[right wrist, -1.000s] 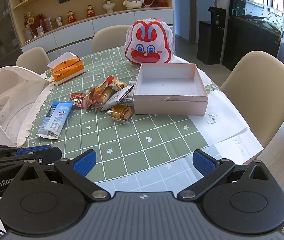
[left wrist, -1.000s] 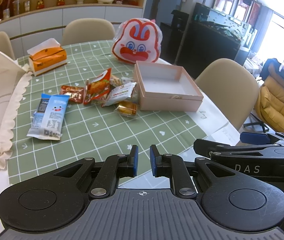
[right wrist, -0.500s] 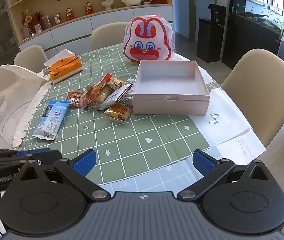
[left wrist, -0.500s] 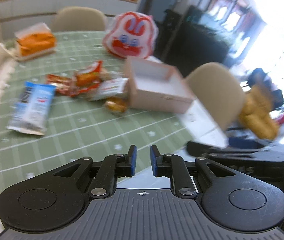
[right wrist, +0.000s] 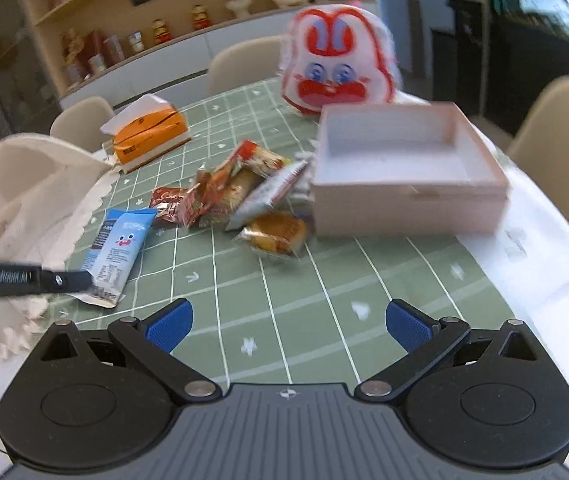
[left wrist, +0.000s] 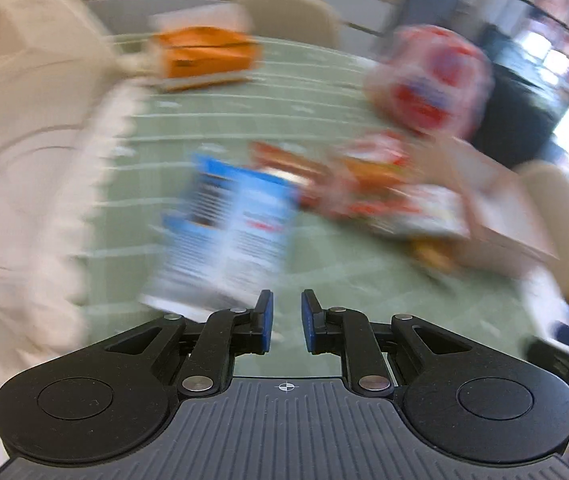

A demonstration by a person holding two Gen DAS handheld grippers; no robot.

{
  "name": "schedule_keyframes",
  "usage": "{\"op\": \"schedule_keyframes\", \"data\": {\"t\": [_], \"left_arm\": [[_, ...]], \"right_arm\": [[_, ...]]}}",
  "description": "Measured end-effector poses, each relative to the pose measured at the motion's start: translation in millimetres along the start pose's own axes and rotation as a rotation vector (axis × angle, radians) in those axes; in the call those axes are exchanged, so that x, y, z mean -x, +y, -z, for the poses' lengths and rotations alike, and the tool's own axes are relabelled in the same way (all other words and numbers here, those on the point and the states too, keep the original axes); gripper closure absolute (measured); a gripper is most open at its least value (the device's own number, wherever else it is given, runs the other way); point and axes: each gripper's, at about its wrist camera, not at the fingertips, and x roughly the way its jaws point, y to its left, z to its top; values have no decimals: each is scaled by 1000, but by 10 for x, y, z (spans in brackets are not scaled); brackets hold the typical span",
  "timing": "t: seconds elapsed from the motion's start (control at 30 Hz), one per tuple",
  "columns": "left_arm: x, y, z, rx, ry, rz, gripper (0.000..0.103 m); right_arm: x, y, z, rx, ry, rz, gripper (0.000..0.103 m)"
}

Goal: Organize snacks
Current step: 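Grasp the blue-white biscuit pack with right tool while left tool grasps small candy bag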

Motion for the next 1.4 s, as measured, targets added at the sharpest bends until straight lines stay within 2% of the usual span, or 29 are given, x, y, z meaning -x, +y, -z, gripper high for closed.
{"op": "schedule_keyframes", "data": {"t": [0.1, 0.2, 0.27, 0.33, 0.4, 0.47, 0.53, 0.57, 0.63, 0.7, 0.77, 0.87, 0.9, 1.0, 1.07, 1.17, 1.23, 1.33, 1.4], "left_arm": [[-158, 387, -181, 99, -40, -22, 85], [-379, 635, -334, 168, -30, -17, 84], [-488, 699, -400, 180, -25, 3, 83], [-518, 678, -407, 158, -35, 56, 83], [-586, 555, -374, 109, 3, 127, 83], [-664, 444, -336, 70, 60, 217, 83], [-734, 385, -299, 68, 141, 313, 83], [-720, 383, -286, 74, 151, 337, 83], [-612, 431, -304, 68, 104, 317, 83], [-480, 506, -372, 42, 21, 231, 83], [-428, 550, -439, 2, -25, 159, 83], [-486, 569, -526, -73, -35, 92, 83], [-534, 580, -544, -88, -36, 77, 83], [-683, 615, -598, -72, -36, 29, 83], [-803, 672, -656, -17, -40, 28, 83], [-965, 634, -715, -3, -49, 61, 79], [-982, 524, -714, -50, -52, 59, 77], [-957, 349, -654, -142, -25, 76, 76], [-895, 225, -547, -217, -14, 82, 76]], "right_arm": [[-236, 134, -68, 34, 28, -20, 0], [-497, 277, -87, 59, 87, -12, 0], [-656, 405, -93, 94, 127, 11, 0], [-709, 513, -102, 114, 132, -14, 0], [-708, 600, -136, 107, 122, -72, 0], [-752, 687, -188, 96, 126, -136, 0], [-847, 775, -251, 96, 135, -151, 0], [-910, 823, -284, 96, 135, -149, 0], [-1050, 928, -341, 92, 126, -141, 0], [-1212, 1031, -375, 85, 131, -121, 0], [-1402, 1147, -363, 96, 170, -114, 0], [-1546, 1347, -260, 176, 217, -64, 3], [-1545, 1377, -207, 203, 223, -42, 13], [-1436, 1317, -107, 229, 220, 4, 17], [-1310, 1170, -72, 194, 231, 10, 17], [-1080, 883, 43, 151, 229, 97, 17], [-955, 657, 127, 105, 239, 136, 17], [-843, 323, 213, 23, 258, 146, 14], [-820, 238, 252, 15, 255, 159, 11]]}}
